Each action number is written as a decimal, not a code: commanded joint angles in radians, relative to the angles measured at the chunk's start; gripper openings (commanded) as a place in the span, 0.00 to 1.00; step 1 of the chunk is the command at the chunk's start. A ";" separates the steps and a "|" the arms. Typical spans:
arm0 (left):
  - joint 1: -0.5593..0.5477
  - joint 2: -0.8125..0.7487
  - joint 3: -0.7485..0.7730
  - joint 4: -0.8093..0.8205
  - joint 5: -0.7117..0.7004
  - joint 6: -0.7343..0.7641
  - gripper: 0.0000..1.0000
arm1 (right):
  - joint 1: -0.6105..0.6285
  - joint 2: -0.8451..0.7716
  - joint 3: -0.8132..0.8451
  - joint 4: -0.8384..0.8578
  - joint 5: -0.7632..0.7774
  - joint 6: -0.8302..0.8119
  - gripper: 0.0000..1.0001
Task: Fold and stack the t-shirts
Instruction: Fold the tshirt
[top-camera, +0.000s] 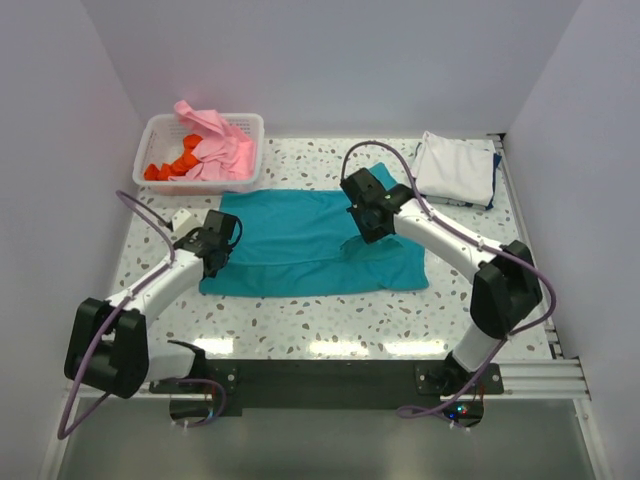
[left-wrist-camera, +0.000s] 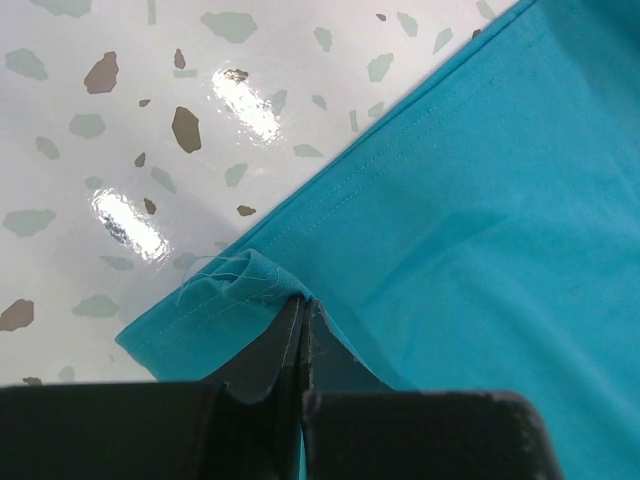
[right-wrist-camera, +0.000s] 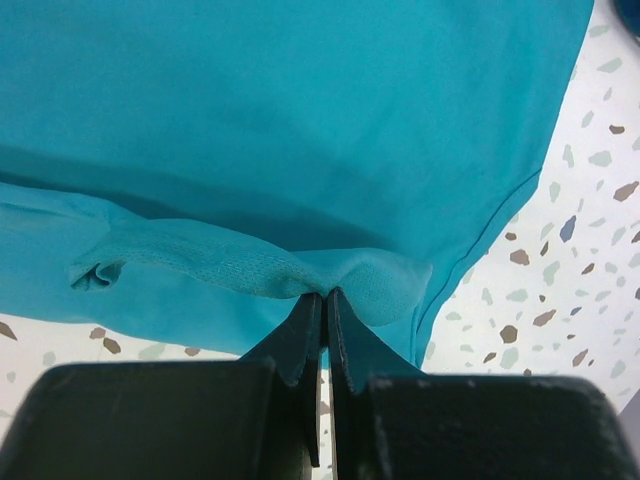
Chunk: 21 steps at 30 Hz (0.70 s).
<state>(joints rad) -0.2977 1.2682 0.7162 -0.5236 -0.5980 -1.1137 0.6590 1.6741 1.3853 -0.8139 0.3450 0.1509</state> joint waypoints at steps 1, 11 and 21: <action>0.028 0.034 0.042 0.082 0.017 0.052 0.00 | -0.010 0.024 0.060 0.012 -0.018 -0.020 0.00; 0.065 0.131 0.063 0.116 0.043 0.069 0.00 | -0.029 0.148 0.127 0.030 -0.032 -0.005 0.00; 0.078 0.083 0.068 0.142 0.063 0.103 1.00 | -0.050 0.282 0.247 0.071 0.051 0.022 0.32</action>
<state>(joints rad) -0.2264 1.4025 0.7448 -0.4221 -0.5205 -1.0279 0.6212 1.9381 1.5528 -0.7910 0.3397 0.1665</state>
